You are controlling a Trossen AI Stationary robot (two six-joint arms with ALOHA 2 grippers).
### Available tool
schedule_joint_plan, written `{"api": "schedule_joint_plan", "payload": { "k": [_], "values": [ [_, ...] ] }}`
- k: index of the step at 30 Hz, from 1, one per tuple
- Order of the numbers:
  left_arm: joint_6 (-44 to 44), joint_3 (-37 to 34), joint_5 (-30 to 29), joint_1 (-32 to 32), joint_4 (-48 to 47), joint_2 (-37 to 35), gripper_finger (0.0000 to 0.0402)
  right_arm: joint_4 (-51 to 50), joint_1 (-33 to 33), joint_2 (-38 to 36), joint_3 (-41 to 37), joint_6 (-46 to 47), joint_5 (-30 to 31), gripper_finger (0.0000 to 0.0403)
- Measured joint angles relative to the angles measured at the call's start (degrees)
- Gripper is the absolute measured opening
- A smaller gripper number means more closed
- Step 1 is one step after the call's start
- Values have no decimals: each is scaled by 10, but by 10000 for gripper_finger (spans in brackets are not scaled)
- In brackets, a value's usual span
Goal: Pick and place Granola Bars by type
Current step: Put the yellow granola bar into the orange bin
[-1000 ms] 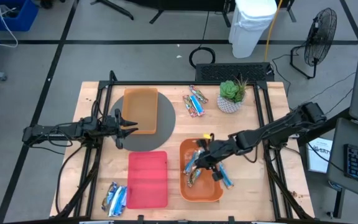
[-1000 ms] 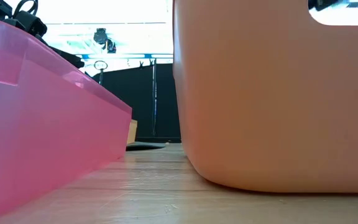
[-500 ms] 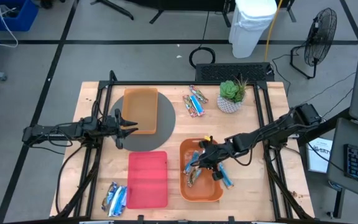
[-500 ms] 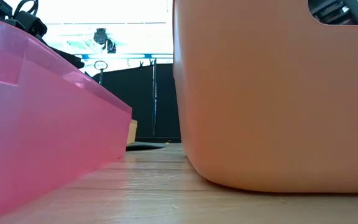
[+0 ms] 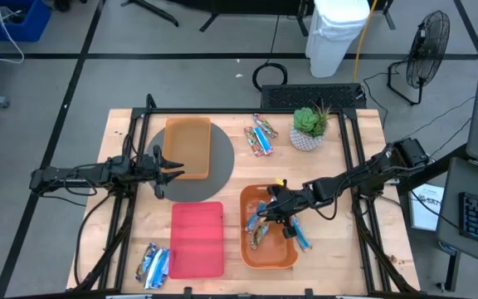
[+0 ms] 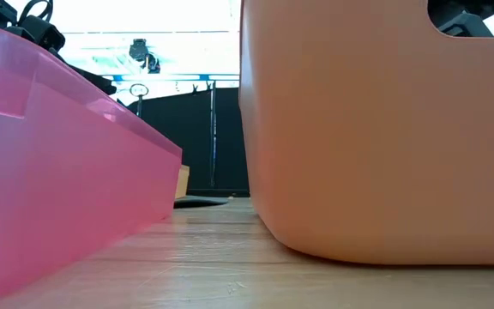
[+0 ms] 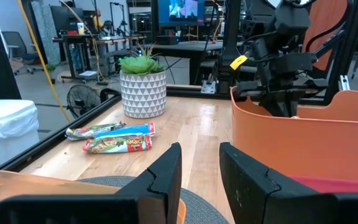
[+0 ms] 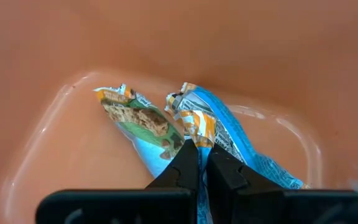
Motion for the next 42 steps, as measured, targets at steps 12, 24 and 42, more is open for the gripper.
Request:
{"api": "schedule_joint_plan", "payload": {
  "k": [12, 24, 42],
  "values": [
    [0, 0, 0, 0, 0, 0, 113, 1, 0, 0, 0, -4, 0, 8],
    [0, 0, 0, 0, 0, 0, 113, 23, 2, 0, 0, -25, 0, 140],
    [0, 0, 0, 0, 0, 0, 113, -223, 122, -264, 0, 230, -2, 166]
  ]
}}
